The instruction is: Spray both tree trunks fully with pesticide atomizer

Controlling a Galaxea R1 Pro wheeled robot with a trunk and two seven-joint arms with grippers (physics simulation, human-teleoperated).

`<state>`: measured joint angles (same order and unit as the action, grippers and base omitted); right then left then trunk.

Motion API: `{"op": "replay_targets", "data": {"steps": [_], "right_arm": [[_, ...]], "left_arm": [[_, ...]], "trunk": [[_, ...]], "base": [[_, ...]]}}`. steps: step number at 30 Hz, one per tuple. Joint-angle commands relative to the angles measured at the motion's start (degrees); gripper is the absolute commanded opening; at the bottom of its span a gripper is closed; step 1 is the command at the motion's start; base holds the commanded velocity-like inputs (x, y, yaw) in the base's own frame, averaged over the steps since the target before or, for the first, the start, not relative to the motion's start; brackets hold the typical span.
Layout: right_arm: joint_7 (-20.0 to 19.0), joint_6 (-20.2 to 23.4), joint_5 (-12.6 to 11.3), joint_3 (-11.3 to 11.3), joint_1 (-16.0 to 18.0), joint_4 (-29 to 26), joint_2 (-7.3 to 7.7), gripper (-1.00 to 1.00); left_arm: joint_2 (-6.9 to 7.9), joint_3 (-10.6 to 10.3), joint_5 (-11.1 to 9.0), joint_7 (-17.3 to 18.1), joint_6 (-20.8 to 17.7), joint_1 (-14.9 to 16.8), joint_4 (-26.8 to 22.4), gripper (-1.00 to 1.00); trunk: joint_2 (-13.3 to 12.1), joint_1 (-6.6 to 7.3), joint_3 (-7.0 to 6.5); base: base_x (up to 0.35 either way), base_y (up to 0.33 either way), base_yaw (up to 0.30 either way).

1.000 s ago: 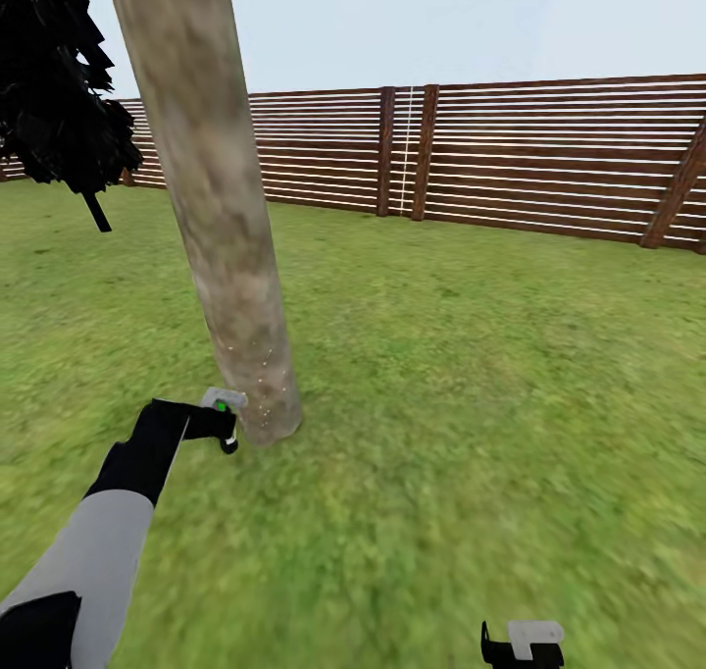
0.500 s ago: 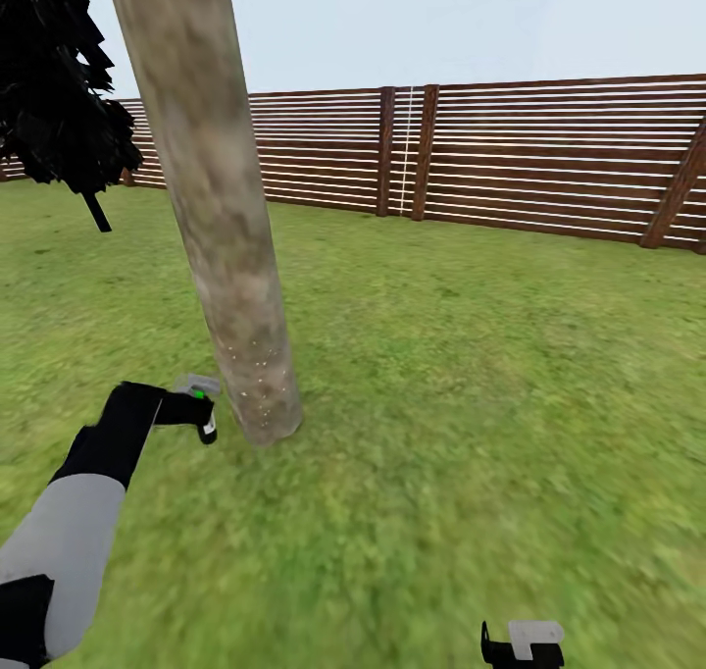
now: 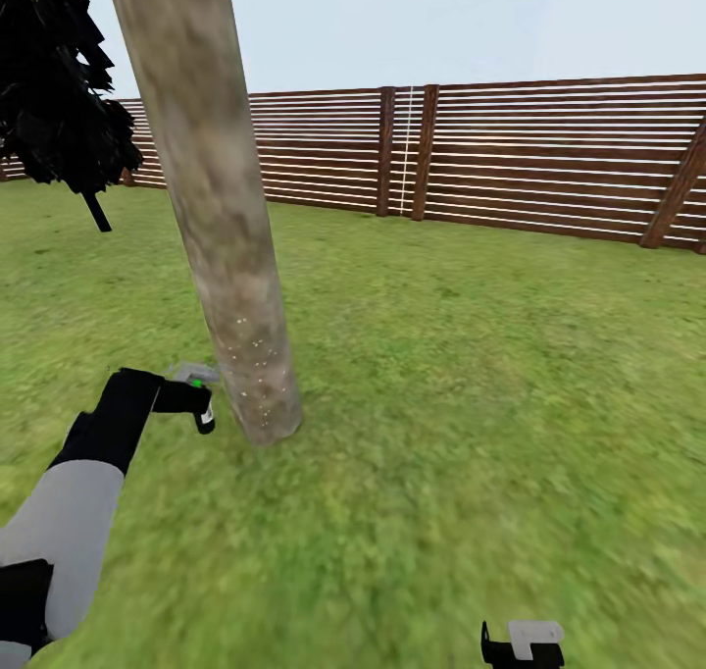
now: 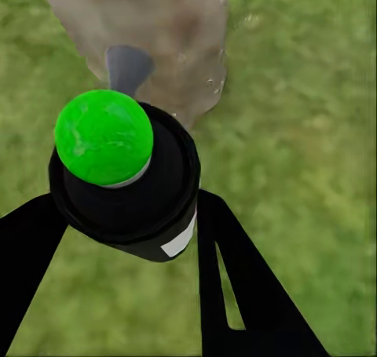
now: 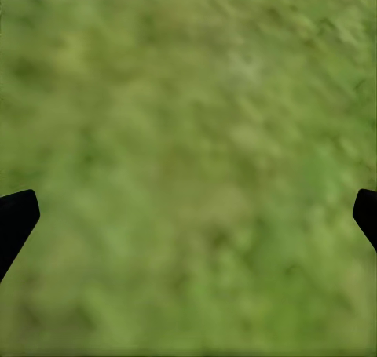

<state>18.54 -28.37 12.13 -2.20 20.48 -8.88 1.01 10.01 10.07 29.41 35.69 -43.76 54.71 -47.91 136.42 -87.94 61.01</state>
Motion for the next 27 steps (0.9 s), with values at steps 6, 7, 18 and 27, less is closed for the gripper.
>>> {"op": "replay_targets", "data": {"steps": [6,7,18,27], "right_arm": [[0.0,0.02,0.0,0.0,0.0,0.0,0.04,1.0],[0.0,0.0,0.0,0.0,0.0,0.0,0.04,1.0],[0.0,0.01,0.0,-0.01,0.0,0.01,0.13,1.0],[0.0,0.0,0.0,0.0,0.0,0.06,0.05,1.0]], "left_arm": [[1.3,-1.99,0.46,0.09,0.02,0.02,1.31,-1.0],[2.9,-2.03,0.49,0.11,0.31,-0.01,2.81,-1.0],[-1.56,-2.79,1.1,-0.69,0.73,-2.05,8.48,-1.0],[-0.33,-2.58,-2.76,-10.62,5.45,-8.77,10.49,-1.0]], "trunk": [[0.0,0.0,0.0],[0.0,0.0,0.0],[0.0,0.0,0.0],[0.0,0.0,0.0]], "base": [[0.0,0.0,0.0],[0.0,0.0,0.0],[0.122,0.048,0.0],[0.055,0.031,0.0]]}}
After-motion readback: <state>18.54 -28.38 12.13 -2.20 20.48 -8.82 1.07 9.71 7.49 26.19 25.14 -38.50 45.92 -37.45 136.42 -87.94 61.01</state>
